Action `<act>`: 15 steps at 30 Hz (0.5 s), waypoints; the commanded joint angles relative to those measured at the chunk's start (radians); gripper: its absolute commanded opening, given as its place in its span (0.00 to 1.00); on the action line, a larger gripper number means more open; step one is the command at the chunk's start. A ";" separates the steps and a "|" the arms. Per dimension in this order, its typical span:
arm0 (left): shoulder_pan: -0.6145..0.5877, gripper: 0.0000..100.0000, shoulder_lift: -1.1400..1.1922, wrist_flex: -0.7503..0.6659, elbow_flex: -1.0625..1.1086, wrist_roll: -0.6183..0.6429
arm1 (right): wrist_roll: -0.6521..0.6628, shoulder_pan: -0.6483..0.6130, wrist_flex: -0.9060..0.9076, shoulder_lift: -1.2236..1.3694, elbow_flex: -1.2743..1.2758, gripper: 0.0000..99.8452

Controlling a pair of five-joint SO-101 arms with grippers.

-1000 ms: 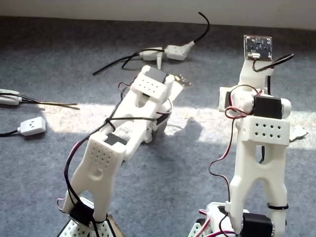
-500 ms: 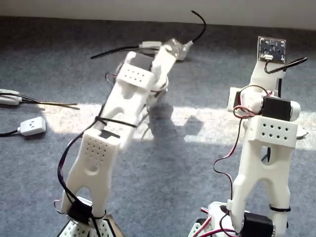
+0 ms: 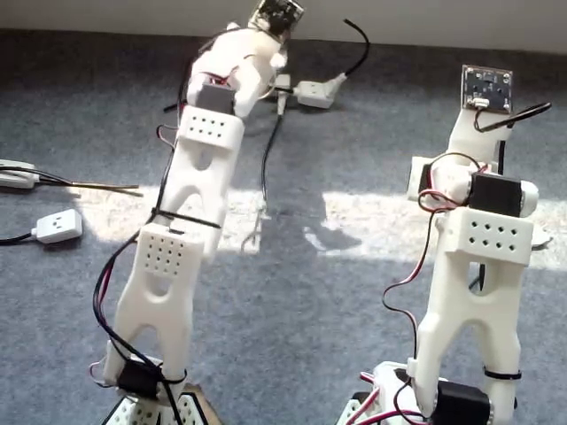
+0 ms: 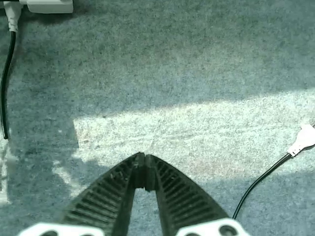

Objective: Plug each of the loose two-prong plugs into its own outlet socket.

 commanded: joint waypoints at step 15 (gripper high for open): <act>0.022 0.16 0.355 -0.292 -0.150 -0.166 | -0.009 0.002 -0.001 -0.030 -0.005 0.01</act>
